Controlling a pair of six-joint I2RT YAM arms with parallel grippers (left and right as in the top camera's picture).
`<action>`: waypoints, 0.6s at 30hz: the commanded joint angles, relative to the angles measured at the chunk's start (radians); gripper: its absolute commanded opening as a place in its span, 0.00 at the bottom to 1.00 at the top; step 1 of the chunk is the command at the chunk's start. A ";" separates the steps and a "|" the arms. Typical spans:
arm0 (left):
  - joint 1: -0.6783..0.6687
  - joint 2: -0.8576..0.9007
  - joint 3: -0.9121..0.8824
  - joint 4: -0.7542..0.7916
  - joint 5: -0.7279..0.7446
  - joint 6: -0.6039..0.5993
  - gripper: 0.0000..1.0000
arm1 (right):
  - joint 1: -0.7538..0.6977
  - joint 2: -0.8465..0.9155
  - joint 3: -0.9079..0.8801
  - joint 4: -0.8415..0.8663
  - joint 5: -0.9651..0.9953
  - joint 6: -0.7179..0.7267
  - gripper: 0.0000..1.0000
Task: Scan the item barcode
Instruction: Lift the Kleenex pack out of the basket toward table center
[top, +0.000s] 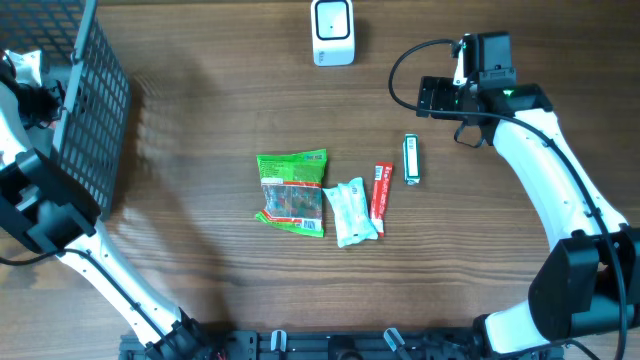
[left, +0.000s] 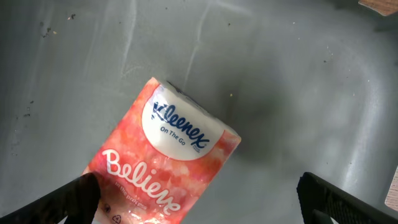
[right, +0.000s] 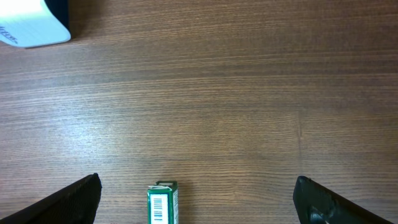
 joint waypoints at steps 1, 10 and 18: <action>0.000 -0.064 -0.010 -0.014 -0.001 -0.014 1.00 | 0.002 0.011 0.005 0.002 0.013 0.004 1.00; 0.010 -0.130 -0.011 0.024 -0.008 -0.056 1.00 | 0.002 0.011 0.005 0.002 0.013 0.004 1.00; 0.054 0.047 -0.027 0.053 -0.012 0.030 1.00 | 0.002 0.011 0.005 0.002 0.013 0.004 1.00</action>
